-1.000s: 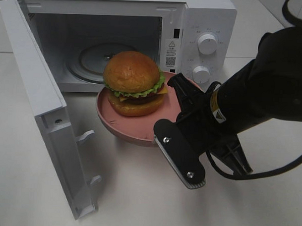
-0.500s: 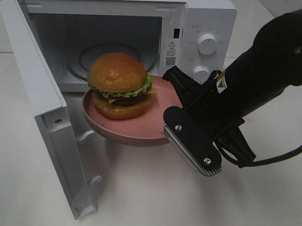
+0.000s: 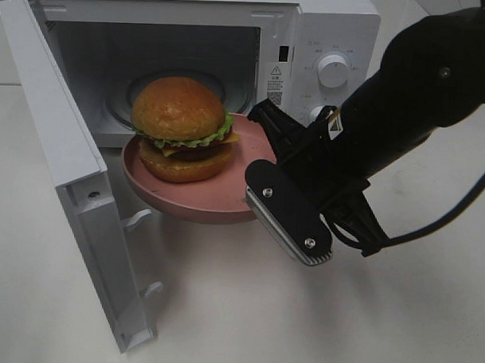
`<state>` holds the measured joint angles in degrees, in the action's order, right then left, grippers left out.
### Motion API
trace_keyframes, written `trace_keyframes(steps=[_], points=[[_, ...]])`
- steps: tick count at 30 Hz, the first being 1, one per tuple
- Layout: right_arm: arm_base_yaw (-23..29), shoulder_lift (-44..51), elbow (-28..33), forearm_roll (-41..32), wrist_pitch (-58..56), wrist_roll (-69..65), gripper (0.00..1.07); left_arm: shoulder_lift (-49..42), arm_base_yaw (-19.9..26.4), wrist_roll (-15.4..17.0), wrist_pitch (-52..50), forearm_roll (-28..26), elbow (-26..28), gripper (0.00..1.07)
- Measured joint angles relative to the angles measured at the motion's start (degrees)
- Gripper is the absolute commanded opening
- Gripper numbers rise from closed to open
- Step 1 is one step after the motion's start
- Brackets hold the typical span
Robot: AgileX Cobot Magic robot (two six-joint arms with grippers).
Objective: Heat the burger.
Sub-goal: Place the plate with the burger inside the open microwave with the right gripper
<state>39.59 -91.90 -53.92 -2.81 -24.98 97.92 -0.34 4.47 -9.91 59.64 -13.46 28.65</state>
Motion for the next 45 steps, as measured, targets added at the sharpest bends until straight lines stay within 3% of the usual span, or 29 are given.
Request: trace_keyframes(steps=[11,45], points=[[0.0,-6.6,-7.6,0.1,-0.1,-2.3,0.0,0.0,0.0,0.0,0.0,0.0,0.0,1.0],[0.0,-25.8,-35.1,9.7,-5.3,-13.6,0.0,0.0,0.0,0.0,0.0,0.0,0.0,1.0]])
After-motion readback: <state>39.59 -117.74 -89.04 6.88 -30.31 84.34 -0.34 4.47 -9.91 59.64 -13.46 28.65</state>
